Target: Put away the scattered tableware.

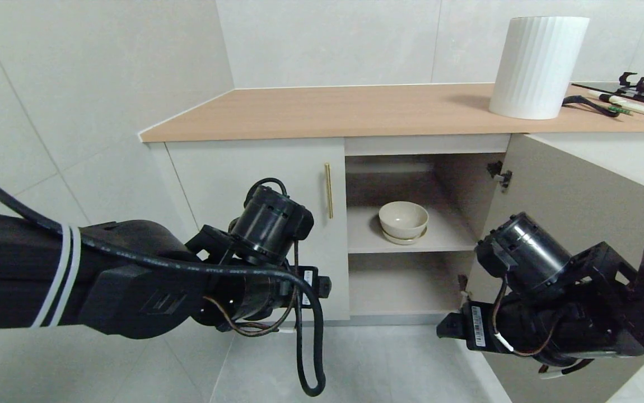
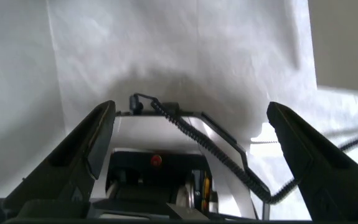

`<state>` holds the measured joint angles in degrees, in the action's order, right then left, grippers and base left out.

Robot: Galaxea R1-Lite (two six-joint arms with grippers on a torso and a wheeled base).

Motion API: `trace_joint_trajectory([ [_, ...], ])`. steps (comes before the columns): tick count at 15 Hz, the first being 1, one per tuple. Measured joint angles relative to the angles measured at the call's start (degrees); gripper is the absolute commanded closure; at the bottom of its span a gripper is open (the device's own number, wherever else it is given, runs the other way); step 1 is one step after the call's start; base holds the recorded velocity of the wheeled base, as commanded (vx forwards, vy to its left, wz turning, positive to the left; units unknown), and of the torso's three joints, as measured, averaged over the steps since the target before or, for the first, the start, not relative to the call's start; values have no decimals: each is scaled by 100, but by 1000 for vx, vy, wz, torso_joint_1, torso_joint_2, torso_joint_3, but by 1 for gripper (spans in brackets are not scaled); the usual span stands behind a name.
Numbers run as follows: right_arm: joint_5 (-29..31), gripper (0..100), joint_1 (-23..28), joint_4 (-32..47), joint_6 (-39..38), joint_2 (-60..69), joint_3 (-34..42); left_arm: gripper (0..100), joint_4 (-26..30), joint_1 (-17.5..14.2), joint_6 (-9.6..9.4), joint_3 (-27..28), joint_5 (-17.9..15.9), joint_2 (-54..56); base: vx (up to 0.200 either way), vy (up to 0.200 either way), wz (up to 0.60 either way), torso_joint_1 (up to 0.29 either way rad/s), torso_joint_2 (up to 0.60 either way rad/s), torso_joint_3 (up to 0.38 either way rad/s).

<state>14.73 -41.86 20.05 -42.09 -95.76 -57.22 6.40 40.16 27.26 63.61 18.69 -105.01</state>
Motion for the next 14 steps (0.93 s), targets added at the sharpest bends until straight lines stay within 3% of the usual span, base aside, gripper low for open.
trace_joint_trajectory([
  [2, 10, 0, -4, -2, 6, 33, 39, 0, 0, -2, 57, 9, 13, 5, -200, 0, 0, 2, 2, 2],
  [11, 55, 0, -2, 482, 272, 813, 196, 0, -6, -6, 71, 11, 211, 16, 0, 0, 0, 0, 0, 0],
  [14, 73, 0, 7, 668, 272, 922, 182, 0, -5, 2, 63, 11, 250, 7, 0, -200, 0, -4, 1, 4],
])
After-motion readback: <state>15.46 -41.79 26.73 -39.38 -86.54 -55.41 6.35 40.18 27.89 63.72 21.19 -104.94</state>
